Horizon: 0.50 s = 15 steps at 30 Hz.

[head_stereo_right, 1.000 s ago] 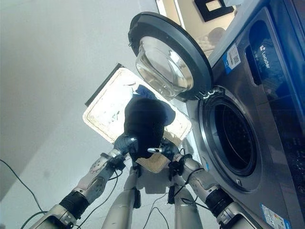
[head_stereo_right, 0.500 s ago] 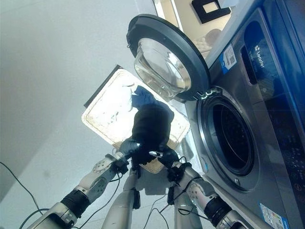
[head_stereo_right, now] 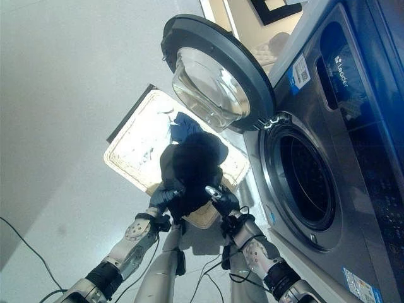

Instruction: Put the clothes into the washing machine.

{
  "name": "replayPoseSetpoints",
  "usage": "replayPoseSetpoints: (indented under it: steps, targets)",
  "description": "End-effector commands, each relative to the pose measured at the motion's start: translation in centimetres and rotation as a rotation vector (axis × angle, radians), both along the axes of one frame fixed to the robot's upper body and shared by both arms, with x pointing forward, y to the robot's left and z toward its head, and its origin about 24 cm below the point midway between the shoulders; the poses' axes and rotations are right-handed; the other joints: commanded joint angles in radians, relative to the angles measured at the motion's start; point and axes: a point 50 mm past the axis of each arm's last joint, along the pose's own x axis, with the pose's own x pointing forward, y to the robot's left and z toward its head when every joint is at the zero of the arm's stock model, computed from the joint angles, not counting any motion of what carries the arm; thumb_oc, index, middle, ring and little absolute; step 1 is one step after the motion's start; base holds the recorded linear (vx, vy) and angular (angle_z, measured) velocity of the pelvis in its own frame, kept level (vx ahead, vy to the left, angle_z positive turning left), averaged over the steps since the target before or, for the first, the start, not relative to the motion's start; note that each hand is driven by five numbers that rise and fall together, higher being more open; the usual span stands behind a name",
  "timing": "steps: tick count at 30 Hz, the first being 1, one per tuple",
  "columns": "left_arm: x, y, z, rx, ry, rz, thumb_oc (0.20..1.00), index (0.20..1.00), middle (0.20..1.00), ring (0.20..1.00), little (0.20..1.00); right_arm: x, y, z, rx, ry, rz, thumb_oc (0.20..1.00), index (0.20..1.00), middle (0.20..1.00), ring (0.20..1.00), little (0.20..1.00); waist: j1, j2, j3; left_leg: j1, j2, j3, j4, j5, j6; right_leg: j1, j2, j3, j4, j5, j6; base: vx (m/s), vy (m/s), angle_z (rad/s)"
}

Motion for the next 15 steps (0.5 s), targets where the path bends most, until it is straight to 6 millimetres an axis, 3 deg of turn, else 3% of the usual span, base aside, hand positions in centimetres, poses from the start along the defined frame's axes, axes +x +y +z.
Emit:
replayPoseSetpoints:
  steps: [1,9,15]
  targets:
    - [-0.1,-0.1,1.9,0.08,-0.148,0.001,0.2,0.2,0.2,0.2,0.2,0.3,0.7,2.8,0.079,-0.124,-0.008,1.0,1.0,1.0,1.0,1.0,0.009,-0.028,0.001,0.025,-0.065,0.075,0.032,-0.095,-0.022,0.032,-0.019,-0.048,-0.11,0.09,0.082,0.0,0.0,0.0]
    - [-0.1,0.4,2.4,0.179,-0.174,-0.036,0.2,0.2,0.2,0.2,0.2,0.6,-0.1,2.5,0.036,-0.098,-0.033,1.0,1.0,1.0,1.0,1.0,0.011,-0.015,0.001,0.035,-0.068,0.073,0.032,-0.097,-0.019,0.041,-0.021,-0.045,-0.105,0.085,0.081,0.01,0.012,0.0]
    - [-0.3,-0.9,1.8,0.253,-0.128,-0.206,0.2,0.2,0.2,0.2,0.2,0.7,0.1,2.5,0.01,-0.095,0.003,1.0,1.0,1.0,1.0,1.0,0.01,-0.012,0.001,0.039,-0.072,0.07,0.032,-0.1,-0.016,0.042,-0.021,-0.038,-0.1,0.083,0.083,0.0,0.0,0.0]
